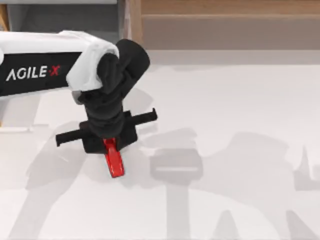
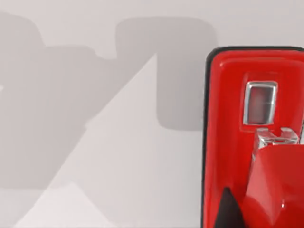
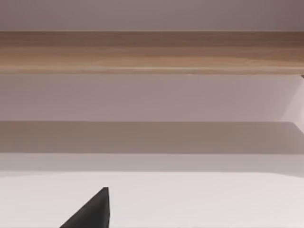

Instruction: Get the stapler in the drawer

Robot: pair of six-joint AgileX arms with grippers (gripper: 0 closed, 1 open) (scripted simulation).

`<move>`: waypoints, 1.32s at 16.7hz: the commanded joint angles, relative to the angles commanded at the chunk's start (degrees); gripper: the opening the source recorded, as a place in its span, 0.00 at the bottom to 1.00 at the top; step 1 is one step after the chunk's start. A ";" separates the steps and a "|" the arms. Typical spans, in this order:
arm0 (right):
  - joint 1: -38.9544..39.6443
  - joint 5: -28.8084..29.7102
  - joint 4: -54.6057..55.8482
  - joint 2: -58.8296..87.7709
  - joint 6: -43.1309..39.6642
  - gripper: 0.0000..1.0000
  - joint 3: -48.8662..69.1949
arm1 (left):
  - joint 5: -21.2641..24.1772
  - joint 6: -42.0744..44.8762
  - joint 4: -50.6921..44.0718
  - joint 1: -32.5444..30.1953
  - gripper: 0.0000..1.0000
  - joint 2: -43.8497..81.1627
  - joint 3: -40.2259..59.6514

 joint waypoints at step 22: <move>0.00 0.00 0.00 0.00 0.00 1.00 0.00 | -3.16 62.58 -26.45 41.98 0.00 17.35 58.83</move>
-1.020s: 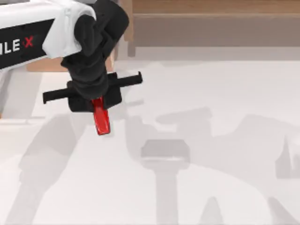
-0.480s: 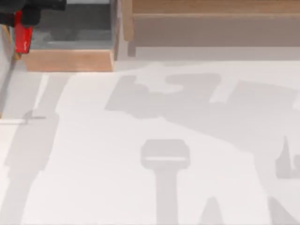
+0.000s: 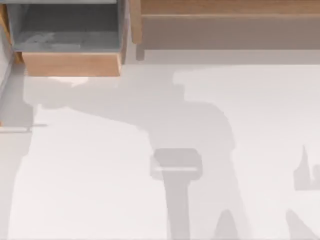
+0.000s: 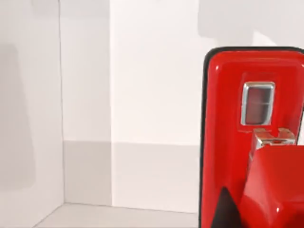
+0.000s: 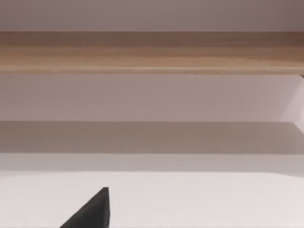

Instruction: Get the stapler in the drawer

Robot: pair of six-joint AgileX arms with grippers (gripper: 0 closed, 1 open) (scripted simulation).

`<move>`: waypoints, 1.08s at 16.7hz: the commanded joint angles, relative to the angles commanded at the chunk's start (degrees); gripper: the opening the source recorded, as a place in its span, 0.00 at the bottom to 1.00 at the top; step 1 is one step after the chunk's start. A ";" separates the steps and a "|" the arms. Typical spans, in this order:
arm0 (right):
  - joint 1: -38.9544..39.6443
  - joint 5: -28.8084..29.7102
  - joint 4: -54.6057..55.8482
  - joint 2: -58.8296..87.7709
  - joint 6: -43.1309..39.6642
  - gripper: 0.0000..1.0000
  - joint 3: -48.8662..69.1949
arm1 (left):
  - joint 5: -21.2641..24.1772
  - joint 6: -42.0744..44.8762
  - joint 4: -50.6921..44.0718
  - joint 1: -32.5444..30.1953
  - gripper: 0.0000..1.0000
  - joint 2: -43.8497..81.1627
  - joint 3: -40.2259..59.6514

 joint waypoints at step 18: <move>0.00 0.00 0.00 0.00 0.00 1.00 0.00 | 7.67 5.97 -6.23 8.44 0.00 20.03 9.73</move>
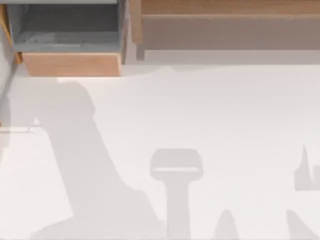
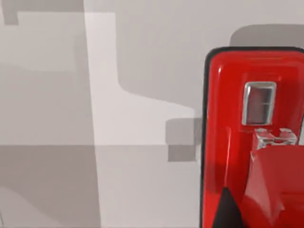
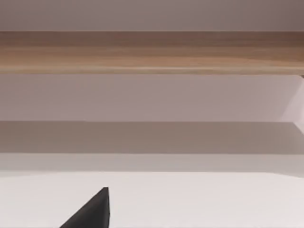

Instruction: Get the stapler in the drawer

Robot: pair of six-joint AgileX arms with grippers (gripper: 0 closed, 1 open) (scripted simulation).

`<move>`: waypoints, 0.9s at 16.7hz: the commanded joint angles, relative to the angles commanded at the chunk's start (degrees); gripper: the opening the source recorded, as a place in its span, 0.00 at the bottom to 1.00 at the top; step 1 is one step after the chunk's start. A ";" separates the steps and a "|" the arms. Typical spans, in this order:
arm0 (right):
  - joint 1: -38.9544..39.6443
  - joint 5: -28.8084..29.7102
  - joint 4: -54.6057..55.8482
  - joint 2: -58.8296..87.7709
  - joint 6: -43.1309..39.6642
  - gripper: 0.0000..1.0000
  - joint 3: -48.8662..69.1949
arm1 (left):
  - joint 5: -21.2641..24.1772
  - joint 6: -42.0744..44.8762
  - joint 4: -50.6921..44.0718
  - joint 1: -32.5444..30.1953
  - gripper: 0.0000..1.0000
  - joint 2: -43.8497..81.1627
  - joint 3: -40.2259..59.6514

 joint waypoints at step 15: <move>0.00 0.00 0.00 0.00 0.00 1.00 0.00 | 0.00 -0.02 1.55 0.19 0.60 -0.36 -2.16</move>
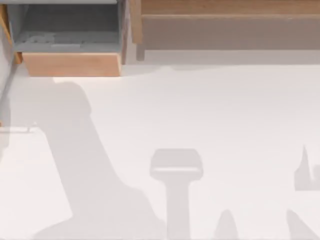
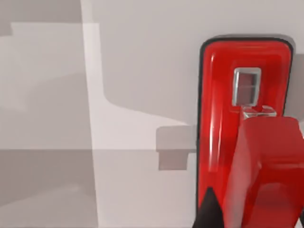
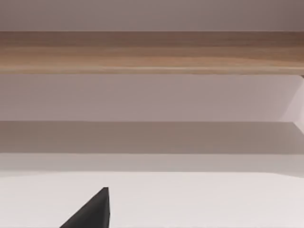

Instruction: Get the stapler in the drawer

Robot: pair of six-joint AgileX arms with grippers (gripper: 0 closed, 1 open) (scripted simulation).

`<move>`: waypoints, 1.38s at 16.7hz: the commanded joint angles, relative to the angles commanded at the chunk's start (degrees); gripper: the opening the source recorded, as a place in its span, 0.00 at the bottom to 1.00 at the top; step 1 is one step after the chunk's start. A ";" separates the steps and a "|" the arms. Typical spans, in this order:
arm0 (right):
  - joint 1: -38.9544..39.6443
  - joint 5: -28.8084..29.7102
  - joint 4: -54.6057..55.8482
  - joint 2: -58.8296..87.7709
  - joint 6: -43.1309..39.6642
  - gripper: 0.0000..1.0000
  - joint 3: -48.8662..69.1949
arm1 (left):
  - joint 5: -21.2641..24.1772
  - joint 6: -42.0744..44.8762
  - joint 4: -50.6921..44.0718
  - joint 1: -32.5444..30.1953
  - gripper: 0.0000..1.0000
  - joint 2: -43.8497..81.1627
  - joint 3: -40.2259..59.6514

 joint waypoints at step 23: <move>0.00 0.00 0.00 0.00 0.00 1.00 0.00 | 2.12 11.98 10.76 2.60 1.00 -13.07 -8.94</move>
